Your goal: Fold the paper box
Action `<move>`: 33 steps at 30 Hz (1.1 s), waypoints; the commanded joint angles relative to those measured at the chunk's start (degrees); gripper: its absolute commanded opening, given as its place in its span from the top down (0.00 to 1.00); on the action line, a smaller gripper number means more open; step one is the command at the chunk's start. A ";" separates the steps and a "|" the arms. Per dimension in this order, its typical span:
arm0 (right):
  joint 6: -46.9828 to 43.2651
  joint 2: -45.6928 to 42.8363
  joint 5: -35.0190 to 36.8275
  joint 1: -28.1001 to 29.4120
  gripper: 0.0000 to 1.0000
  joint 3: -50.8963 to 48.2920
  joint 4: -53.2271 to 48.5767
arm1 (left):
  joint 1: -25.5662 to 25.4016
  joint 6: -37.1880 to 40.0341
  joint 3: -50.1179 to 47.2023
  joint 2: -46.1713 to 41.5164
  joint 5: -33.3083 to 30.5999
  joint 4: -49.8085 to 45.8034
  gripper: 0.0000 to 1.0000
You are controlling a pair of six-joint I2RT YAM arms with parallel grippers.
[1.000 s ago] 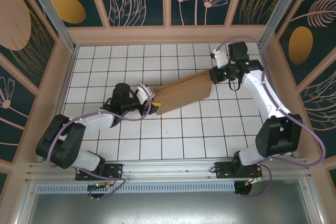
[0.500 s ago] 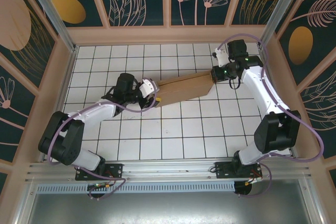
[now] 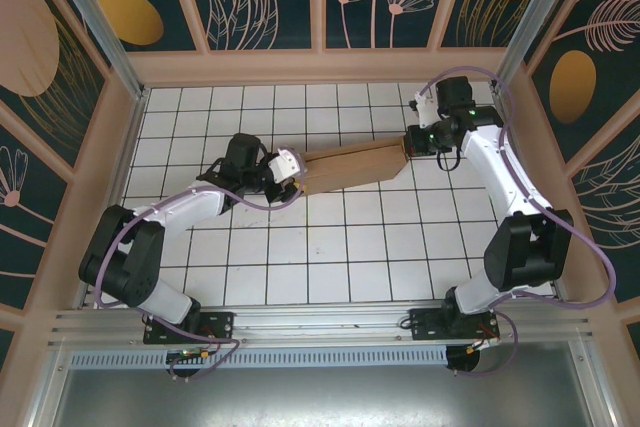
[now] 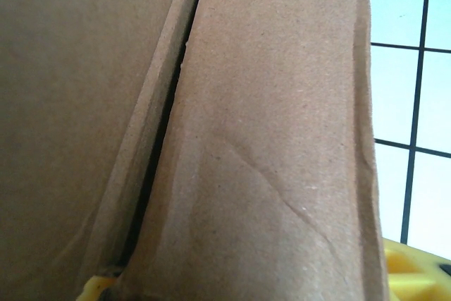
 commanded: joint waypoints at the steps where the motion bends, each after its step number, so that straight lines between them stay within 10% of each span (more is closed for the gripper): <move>1: 1.63 0.20 -1.46 -0.62 1.00 -1.93 -0.57 | 0.38 -4.63 2.79 1.65 0.74 -1.91 0.42; 14: -1.64 -1.05 -1.33 -0.62 1.00 -5.14 2.78 | 0.38 -3.73 4.03 3.43 1.82 -4.84 0.38; 33: 2.53 2.17 1.76 -0.31 1.00 -1.08 0.17 | 0.38 -15.49 1.71 0.44 -0.82 3.16 0.01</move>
